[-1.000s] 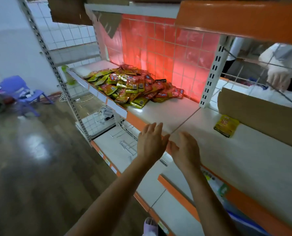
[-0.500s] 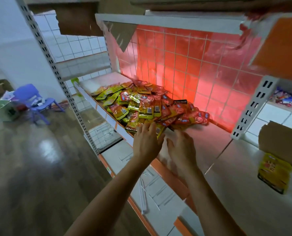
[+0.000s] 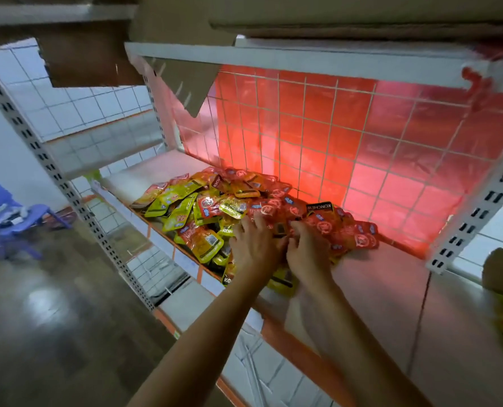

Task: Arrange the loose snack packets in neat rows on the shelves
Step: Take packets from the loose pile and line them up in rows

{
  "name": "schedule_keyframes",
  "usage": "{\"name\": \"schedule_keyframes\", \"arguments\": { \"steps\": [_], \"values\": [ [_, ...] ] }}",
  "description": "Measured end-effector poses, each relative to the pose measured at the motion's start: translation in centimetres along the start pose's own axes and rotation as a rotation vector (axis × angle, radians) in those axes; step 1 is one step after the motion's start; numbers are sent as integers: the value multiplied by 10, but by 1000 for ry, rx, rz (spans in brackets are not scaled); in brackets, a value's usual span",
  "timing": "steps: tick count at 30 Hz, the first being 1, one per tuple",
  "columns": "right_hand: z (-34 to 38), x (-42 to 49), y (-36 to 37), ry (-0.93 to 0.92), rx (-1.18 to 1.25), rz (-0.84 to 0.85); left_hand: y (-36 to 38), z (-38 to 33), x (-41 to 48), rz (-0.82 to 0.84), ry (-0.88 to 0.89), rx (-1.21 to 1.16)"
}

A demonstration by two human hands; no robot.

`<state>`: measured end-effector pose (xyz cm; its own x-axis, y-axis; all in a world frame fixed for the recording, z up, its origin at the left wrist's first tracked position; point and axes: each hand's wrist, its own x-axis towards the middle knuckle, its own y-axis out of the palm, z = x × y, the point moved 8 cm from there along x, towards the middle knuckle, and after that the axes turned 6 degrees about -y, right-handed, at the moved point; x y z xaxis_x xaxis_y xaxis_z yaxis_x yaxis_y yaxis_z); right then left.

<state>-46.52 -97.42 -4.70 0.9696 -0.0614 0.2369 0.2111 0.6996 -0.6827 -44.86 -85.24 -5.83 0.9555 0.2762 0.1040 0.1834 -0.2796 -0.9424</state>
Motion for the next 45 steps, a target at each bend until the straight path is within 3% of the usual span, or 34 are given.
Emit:
{"name": "schedule_keyframes", "arguments": {
  "steps": [8, 14, 18, 24, 27, 31, 38, 45],
  "values": [
    [4, 20, 19, 53, -114, -59, -14, 9, 26, 17, 95, -107],
    [21, 31, 32, 79, -445, -18, -41, 26, 45, -13, 75, -497],
    [31, 36, 50, 143, -448, 1, -43, 38, 52, 29, 55, -728],
    [33, 39, 55, 169, -494, 2, -34, 51, 58, 79, 28, -889],
    [32, 41, 51, 194, -404, 0, -32, 49, 58, 110, 34, -955],
    [25, 36, 23, 213, -306, -194, -28, 40, 58, 156, 76, -994],
    [-27, -16, -24, 405, 301, -515, -11, -8, 28, 393, 178, -1125],
    [-76, -98, -74, 585, 467, -677, 14, -78, -38, 637, 291, -1108]
  ]
}}
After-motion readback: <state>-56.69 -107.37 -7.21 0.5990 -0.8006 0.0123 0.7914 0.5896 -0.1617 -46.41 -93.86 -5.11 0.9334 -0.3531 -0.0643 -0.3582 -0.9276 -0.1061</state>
